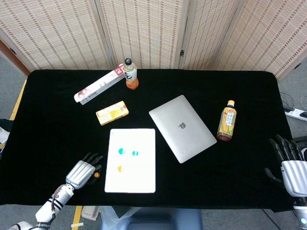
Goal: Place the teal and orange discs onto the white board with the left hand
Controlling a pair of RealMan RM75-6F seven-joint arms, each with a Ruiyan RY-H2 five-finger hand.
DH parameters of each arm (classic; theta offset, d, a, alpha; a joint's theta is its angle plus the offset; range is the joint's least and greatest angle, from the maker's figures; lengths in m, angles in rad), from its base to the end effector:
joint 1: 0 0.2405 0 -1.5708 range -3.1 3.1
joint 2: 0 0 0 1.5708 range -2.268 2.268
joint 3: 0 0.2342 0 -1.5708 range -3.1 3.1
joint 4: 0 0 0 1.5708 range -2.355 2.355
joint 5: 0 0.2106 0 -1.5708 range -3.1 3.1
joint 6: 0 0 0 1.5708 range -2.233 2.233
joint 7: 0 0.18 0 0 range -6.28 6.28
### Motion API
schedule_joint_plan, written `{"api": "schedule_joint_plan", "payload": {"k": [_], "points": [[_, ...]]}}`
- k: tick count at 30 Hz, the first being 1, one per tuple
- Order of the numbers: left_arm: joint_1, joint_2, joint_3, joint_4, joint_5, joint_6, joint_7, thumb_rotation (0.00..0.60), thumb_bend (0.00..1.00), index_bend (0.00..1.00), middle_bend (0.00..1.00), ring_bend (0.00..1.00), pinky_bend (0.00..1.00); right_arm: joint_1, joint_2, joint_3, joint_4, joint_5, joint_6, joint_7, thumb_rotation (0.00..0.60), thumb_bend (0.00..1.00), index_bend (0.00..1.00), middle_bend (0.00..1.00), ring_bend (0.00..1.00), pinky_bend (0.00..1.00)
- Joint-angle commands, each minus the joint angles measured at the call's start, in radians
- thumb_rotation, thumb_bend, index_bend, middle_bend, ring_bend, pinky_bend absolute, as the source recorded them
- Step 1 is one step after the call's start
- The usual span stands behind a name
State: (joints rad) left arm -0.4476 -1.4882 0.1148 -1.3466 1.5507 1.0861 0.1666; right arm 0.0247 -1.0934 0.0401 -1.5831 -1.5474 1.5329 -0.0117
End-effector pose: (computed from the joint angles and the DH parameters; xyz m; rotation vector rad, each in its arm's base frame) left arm -0.2403 0.2544 -0.0362 -2.0624 -0.8566 -0.7355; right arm -0.3012 -0.1959 0.1622 1.3896 -0.8422 0.8599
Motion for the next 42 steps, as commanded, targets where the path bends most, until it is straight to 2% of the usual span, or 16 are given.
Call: {"api": "schedule_joint_plan", "payload": {"k": [1,12,21,31,42], "points": [[0.001,-0.002,-0.001,0.007,0.000,-0.002,-0.006,0.600,0.40,0.46,0.13,0.01,0.00,0.001,-0.001,0.001,-0.001,0.000,0.000,0.000,0.600,0.32,0.00,0.00,0.00,0.00],[-0.004,0.004,-0.012,0.015,0.006,-0.006,-0.031,0.600,0.43,0.50,0.15,0.02,0.00,0.002,-0.003,-0.001,-0.006,-0.005,0.001,-0.009,0.600,0.32,0.00,0.00,0.00,0.00],[-0.055,0.046,-0.059,-0.068,0.023,-0.015,-0.030,0.600,0.44,0.50,0.15,0.02,0.00,0.001,-0.001,0.001,-0.003,-0.006,0.005,-0.004,0.600,0.32,0.00,0.00,0.00,0.00],[-0.172,0.022,-0.135,-0.149,-0.002,-0.130,0.022,0.600,0.44,0.50,0.15,0.02,0.00,-0.004,0.003,0.001,0.001,0.002,0.006,0.001,0.600,0.32,0.00,0.00,0.00,0.00],[-0.256,-0.050,-0.169,-0.155,-0.073,-0.237,0.091,0.600,0.44,0.49,0.15,0.01,0.00,-0.010,0.005,0.001,0.006,0.013,0.006,0.008,0.600,0.32,0.00,0.00,0.00,0.00]]}}
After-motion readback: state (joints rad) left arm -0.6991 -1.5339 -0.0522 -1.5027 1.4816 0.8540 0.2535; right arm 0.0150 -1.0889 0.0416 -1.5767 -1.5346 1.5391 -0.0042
